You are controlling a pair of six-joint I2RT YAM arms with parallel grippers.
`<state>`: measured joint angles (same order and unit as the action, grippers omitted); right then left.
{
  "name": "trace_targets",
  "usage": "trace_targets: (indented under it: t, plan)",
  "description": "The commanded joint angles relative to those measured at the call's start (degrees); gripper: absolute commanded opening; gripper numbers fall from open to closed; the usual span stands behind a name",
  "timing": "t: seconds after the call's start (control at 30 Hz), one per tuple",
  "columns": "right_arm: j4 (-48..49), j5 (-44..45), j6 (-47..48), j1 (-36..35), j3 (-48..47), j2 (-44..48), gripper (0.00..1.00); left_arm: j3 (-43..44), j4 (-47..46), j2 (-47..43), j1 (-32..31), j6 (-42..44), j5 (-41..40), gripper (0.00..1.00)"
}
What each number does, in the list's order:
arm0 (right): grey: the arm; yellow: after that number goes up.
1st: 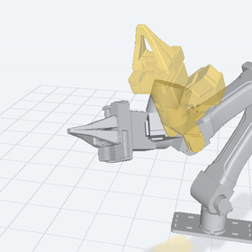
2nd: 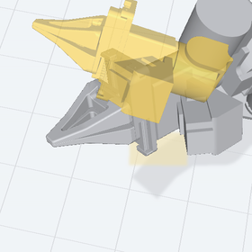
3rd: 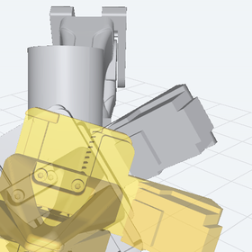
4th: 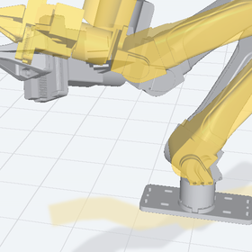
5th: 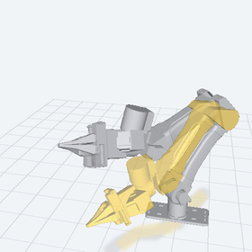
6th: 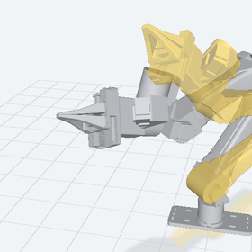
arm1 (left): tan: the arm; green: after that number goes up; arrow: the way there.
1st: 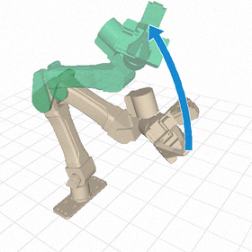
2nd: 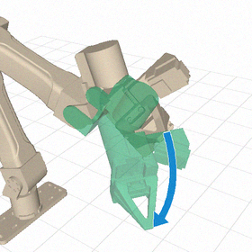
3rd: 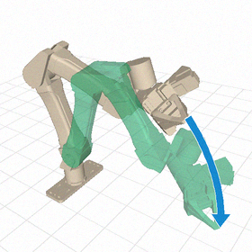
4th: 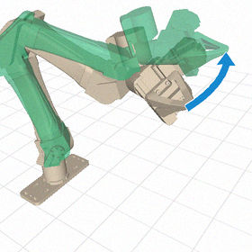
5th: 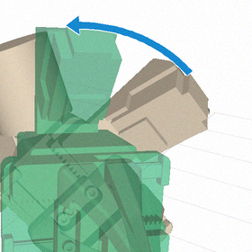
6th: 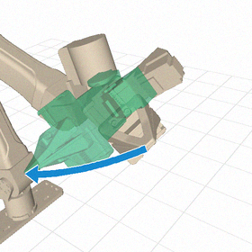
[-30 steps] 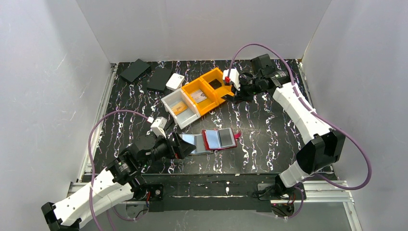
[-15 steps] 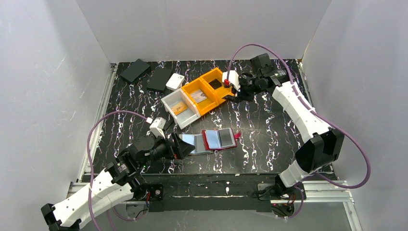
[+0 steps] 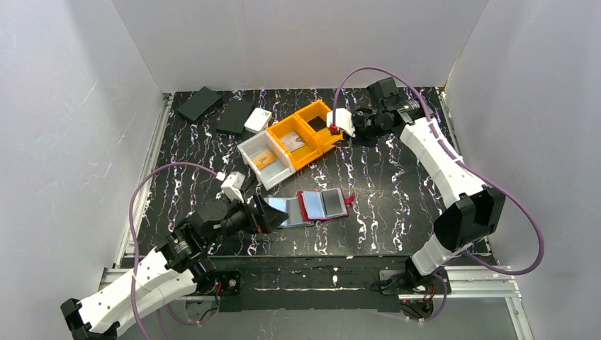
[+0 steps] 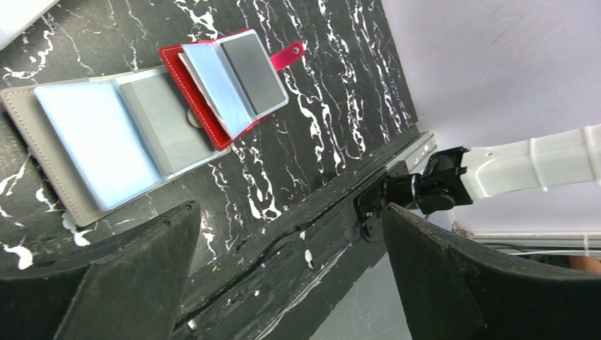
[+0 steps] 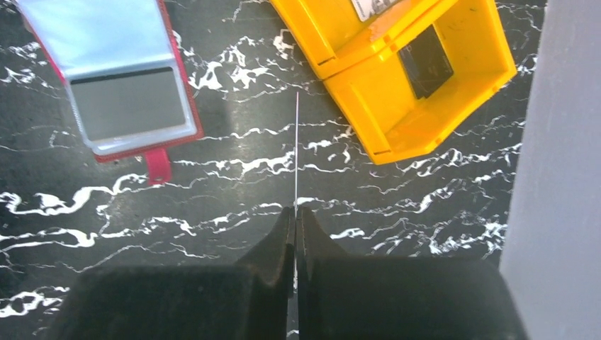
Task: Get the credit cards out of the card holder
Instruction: Place the credit card in the storage box.
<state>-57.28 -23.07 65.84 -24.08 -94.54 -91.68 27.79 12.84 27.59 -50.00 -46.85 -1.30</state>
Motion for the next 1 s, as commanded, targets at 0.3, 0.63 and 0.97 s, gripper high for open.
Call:
trace_targets:
  t: [0.3, 0.63, 0.97]
  plan:
    - [-3.2, 4.7, 8.0, -1.2, -6.6, -3.3, 0.01, 2.4, -6.4, 4.9, 0.3, -1.2, 3.6, 0.99]
    - [-3.3, 8.3, 9.6, -2.9, -9.1, -6.7, 0.01, 2.1, -7.7, 4.5, 0.3, -0.9, 3.3, 0.99]
    - [-3.3, 12.8, 12.1, -4.9, -10.8, -9.0, 0.01, 2.1, -8.7, 3.9, 0.5, -1.6, 3.6, 0.99]
